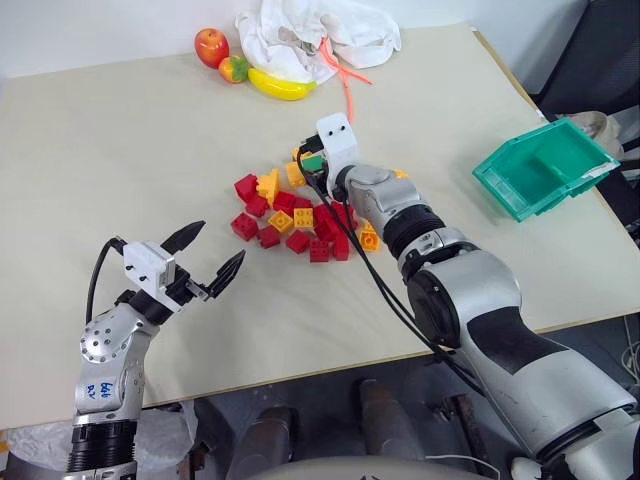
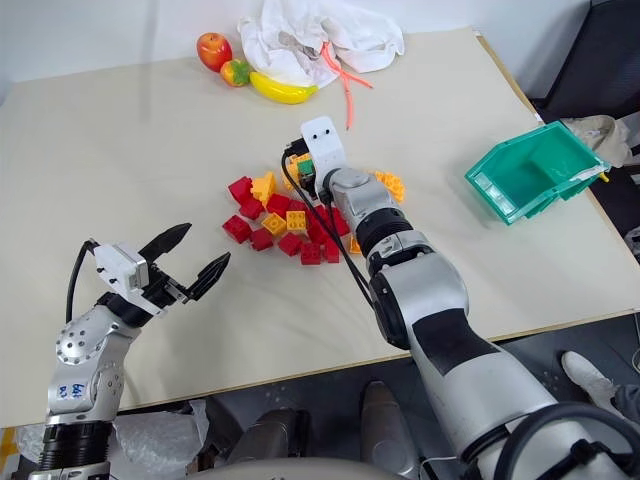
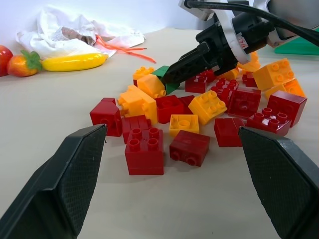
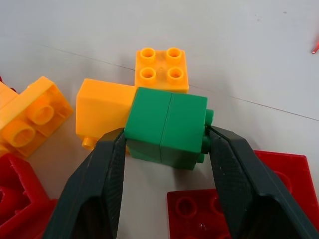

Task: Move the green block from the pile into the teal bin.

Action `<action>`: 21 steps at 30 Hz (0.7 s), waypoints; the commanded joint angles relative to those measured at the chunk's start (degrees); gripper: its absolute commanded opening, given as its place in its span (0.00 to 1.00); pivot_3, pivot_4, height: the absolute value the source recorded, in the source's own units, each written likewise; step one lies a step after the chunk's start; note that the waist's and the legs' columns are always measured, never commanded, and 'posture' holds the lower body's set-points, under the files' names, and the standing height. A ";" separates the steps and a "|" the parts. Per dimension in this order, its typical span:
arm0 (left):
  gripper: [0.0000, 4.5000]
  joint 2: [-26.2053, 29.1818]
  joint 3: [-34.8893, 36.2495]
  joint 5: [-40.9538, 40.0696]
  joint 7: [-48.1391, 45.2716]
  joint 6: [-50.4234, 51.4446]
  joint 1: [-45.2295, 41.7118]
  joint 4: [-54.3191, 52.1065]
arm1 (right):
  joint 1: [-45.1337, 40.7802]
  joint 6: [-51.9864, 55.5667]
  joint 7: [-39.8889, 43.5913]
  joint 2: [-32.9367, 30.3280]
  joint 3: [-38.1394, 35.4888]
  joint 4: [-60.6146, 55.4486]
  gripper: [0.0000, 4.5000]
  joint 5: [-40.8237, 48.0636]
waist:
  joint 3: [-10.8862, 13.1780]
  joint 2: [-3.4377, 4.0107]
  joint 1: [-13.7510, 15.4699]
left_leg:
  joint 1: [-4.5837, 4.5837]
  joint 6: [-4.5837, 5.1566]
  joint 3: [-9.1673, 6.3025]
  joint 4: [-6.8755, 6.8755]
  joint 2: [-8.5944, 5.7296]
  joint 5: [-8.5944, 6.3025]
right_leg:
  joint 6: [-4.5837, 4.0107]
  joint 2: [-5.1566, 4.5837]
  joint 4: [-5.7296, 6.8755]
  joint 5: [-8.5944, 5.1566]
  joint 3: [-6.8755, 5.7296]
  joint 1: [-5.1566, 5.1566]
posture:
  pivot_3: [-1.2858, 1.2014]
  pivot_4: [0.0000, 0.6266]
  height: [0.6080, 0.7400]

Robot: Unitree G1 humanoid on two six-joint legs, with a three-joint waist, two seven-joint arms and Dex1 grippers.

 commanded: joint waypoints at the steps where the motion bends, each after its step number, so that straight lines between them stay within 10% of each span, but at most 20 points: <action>1: 1.00 0.40 1.42 -0.63 0.55 -0.15 0.40 -2.22 | -1.54 -0.57 2.28 -0.37 -0.79 -2.38 0.46 0.38 | 0.00 0.00 0.00 | 0.00 0.00 0.00 0.00 0.00 0.00 | 0.00 0.00 0.00 0.00 0.00 0.00 | 0.52 0.24 1.00; 11: 1.00 0.13 -1.07 -0.35 -0.27 0.71 -0.93 -1.98 | 11.79 8.57 21.64 -9.59 3.72 -31.61 0.46 1.64 | -0.01 -0.01 0.61 | -0.02 0.02 -0.05 0.08 -0.04 -0.01 | 0.00 -0.05 -0.01 0.00 -0.03 0.05 | 0.52 0.24 1.00; 21: 1.00 0.70 -10.08 2.39 -1.69 9.41 -12.43 -1.92 | 28.89 27.65 28.23 -32.33 0.64 -72.29 0.46 3.98 | 0.00 0.00 2.41 | -0.12 0.03 0.07 0.36 -0.06 -0.03 | 0.03 -0.06 0.03 0.01 0.02 -0.03 | 0.52 0.24 1.00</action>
